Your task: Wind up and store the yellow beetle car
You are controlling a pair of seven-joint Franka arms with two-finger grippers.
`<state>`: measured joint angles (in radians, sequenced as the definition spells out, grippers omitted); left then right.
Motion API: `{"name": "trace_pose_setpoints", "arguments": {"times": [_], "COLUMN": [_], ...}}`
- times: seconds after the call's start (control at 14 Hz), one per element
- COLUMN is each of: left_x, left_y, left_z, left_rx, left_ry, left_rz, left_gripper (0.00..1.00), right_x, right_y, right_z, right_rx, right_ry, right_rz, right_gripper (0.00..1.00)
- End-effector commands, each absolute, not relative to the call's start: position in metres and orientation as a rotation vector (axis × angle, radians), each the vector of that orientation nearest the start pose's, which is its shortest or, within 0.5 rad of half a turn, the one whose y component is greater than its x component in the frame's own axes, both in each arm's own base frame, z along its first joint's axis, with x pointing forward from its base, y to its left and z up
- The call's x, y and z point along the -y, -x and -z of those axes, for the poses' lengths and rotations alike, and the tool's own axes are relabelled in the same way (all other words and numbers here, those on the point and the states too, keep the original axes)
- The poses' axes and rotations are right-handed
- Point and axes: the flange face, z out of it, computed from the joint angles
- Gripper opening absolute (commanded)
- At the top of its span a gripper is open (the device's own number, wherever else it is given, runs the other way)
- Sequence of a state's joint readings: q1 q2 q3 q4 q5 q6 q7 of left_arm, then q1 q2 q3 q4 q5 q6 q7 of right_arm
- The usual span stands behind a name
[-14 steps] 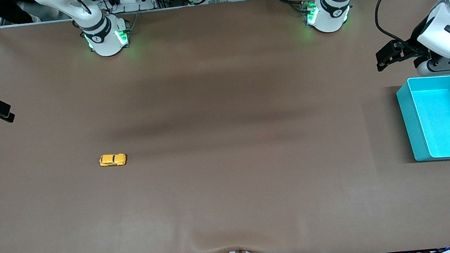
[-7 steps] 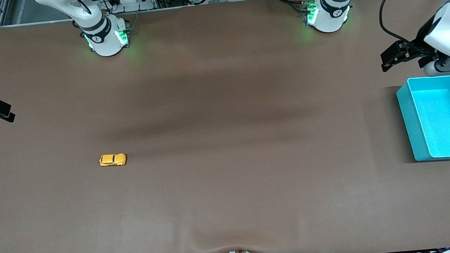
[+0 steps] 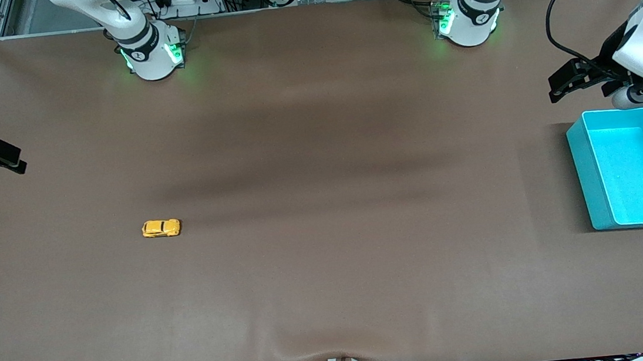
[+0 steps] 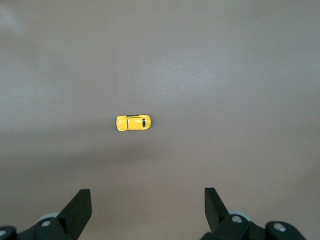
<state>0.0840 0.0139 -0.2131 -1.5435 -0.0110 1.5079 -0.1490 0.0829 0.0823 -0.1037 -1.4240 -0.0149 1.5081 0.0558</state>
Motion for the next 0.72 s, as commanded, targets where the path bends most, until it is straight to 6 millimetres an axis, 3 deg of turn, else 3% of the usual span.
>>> {"name": "trace_pose_setpoints", "arguments": {"times": [0.0,0.64], "left_x": [0.071,0.0735], "left_y": [-0.5455,-0.5449], "left_z": [-0.6292,-0.6284], "left_rx": [0.02,0.013], "left_ry": [3.128,3.127], "left_rz": [-0.055,-0.06], "left_gripper": [1.0,1.0], "right_x": [0.0132,0.0211], "right_y": [-0.5734,-0.5723], "right_z": [-0.6427,-0.6413], "right_rx": [-0.111,-0.128], "right_ry": [3.134,3.136], "right_rz": [0.008,-0.006], "right_gripper": [1.0,1.0]}}
